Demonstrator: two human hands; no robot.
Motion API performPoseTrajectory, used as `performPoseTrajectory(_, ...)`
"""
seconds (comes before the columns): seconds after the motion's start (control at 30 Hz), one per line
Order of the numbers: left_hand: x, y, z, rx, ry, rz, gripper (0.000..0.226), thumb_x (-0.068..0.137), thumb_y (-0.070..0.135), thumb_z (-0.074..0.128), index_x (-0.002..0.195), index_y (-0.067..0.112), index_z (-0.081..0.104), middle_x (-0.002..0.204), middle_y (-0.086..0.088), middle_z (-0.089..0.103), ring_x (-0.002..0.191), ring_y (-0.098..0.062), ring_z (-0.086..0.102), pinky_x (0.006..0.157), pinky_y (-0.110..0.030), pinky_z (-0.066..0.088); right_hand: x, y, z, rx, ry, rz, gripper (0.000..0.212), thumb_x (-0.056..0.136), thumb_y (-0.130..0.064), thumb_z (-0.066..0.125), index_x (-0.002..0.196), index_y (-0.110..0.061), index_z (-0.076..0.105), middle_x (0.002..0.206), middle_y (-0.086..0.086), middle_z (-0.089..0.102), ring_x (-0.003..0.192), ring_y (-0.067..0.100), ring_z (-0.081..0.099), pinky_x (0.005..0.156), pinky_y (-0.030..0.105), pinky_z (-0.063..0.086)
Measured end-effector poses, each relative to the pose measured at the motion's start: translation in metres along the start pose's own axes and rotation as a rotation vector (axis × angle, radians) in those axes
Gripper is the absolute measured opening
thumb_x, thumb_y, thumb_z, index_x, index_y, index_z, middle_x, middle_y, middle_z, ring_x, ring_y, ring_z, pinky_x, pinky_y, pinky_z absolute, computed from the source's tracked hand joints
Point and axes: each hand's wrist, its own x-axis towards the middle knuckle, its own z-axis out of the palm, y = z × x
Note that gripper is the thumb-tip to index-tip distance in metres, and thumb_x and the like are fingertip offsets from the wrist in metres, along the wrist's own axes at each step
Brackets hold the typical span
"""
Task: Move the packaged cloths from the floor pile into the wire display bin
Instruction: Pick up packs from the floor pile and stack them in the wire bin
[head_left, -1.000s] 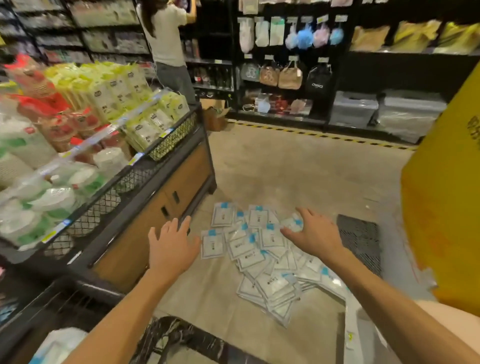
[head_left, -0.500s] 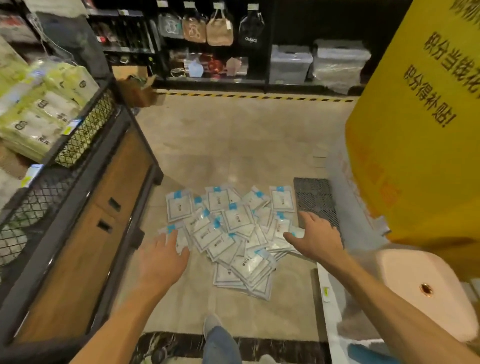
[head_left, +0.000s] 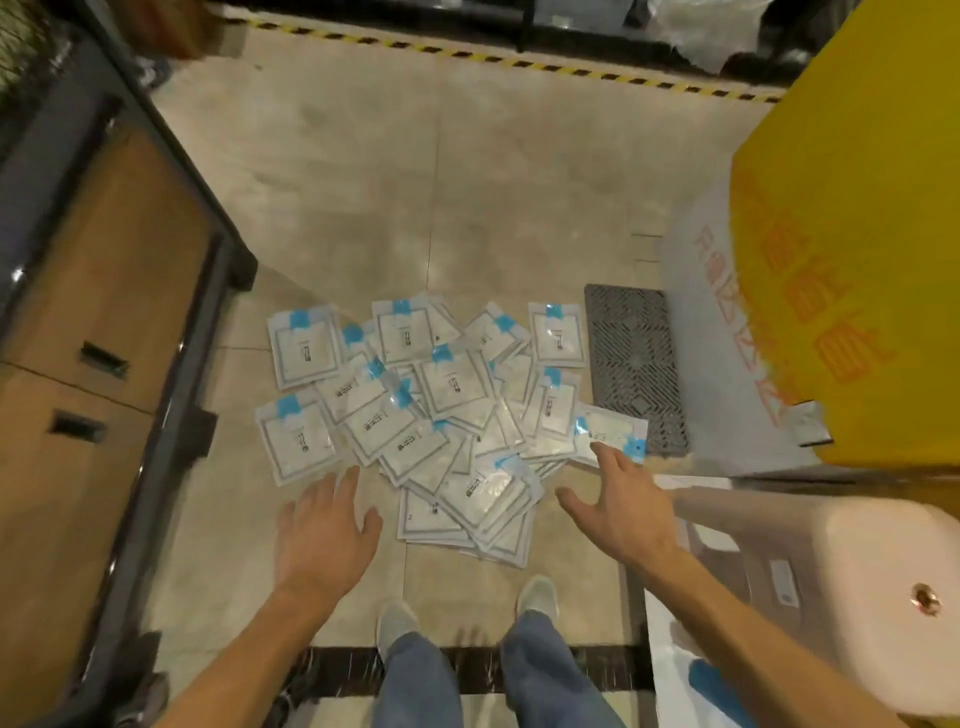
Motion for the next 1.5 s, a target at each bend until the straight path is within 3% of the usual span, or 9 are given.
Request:
performPoseTrajectory(0.3,0.146,-0.013,0.24,0.011,-0.17,-0.083,0.068,0.104,0.053,0.032,0.163,0.023,0.015,0.167,-0.006,0.026,0.151,-0.025,0.028,0.121,-0.045,0.025,0.186,0.026,0.23,0.005,-0.117,0.022,0.088,0.093,-0.063,0.059,0.16,-0.017,0.026,0.162,0.009,0.037,0.146,0.033,0.038,0.113,0.05,0.041)
performPoseTrajectory(0.6,0.272,-0.039,0.476,-0.064,-0.158,-0.14,0.068,0.099,0.053,0.05,0.151,0.011,0.037,0.143,-0.016,0.051,0.129,-0.037,0.048,0.099,-0.05,0.04,0.325,0.06,0.474,0.043,-0.169,0.171,0.092,0.087,-0.071,0.062,0.152,-0.011,0.032,0.149,0.014,0.048,0.135,0.039,0.047,0.104,0.053,0.042)
performPoseTrajectory(0.73,0.297,-0.041,0.538,-0.133,-0.16,-0.26,0.088,0.088,0.066,0.061,0.141,-0.001,0.041,0.135,-0.023,0.047,0.127,-0.042,0.045,0.098,-0.056,0.042,0.343,0.062,0.543,0.11,-0.116,0.325,0.109,0.077,-0.082,0.065,0.144,-0.003,0.033,0.144,0.015,0.045,0.135,0.036,0.045,0.104,0.054,0.042)
performPoseTrajectory(0.93,0.314,-0.041,0.566,-0.48,-0.174,-0.425,0.089,0.074,0.056,0.084,0.13,-0.002,0.047,0.127,-0.019,0.058,0.12,-0.037,0.057,0.095,-0.049,0.051,0.351,0.061,0.58,0.524,-0.082,0.549,0.13,0.073,-0.069,0.081,0.155,0.003,0.011,0.153,0.017,0.045,0.141,0.037,0.046,0.113,0.053,0.041)
performPoseTrajectory(1.13,0.297,-0.055,0.567,-0.716,-0.315,-0.474,0.059,0.072,0.049,0.088,0.11,0.009,0.067,0.106,-0.013,0.072,0.098,-0.035,0.07,0.087,-0.05,0.059,0.341,0.068,0.572,0.898,-0.081,0.635,0.074,0.081,-0.035,0.088,0.135,-0.001,0.049,0.125,0.01,0.065,0.105,0.027,0.064,0.088,0.037,0.055)
performPoseTrajectory(1.23,0.277,-0.066,0.557,-0.908,-0.266,-0.456,0.038,0.08,0.028,0.085,0.111,0.02,0.066,0.11,-0.008,0.07,0.102,-0.032,0.067,0.089,-0.047,0.057,0.328,0.076,0.567,1.086,-0.046,0.656,0.061,0.085,-0.016,0.084,0.135,-0.004,0.051,0.119,0.007,0.068,0.105,0.029,0.068,0.091,0.043,0.059)
performPoseTrajectory(1.33,0.255,-0.083,0.545,-1.009,-0.213,-0.464,0.036,0.086,0.013,0.08,0.117,0.018,0.061,0.116,-0.011,0.067,0.105,-0.03,0.064,0.083,-0.042,0.055,0.309,0.088,0.555,1.261,-0.032,0.633,0.048,0.087,0.002,0.076,0.129,-0.01,0.056,0.111,0.005,0.073,0.093,0.024,0.074,0.072,0.036,0.063)
performPoseTrajectory(1.4,0.237,-0.096,0.531,-1.055,-0.18,-0.513,0.038,0.087,0.008,0.078,0.119,0.017,0.058,0.118,-0.014,0.066,0.104,-0.03,0.063,0.078,-0.037,0.053,0.296,0.096,0.545,1.3,-0.04,0.605,0.045,0.086,0.008,0.075,0.122,-0.015,0.061,0.11,0.004,0.075,0.095,0.025,0.075,0.074,0.039,0.064)
performPoseTrajectory(1.5,0.202,-0.105,0.501,-1.148,-0.211,-0.544,0.044,0.086,0.003,0.078,0.122,0.021,0.062,0.118,-0.007,0.069,0.107,-0.031,0.066,0.09,-0.045,0.054,0.276,0.103,0.519,1.287,-0.09,0.554,0.043,0.086,0.01,0.074,0.114,-0.021,0.063,0.108,0.004,0.076,0.097,0.027,0.076,0.081,0.044,0.063)
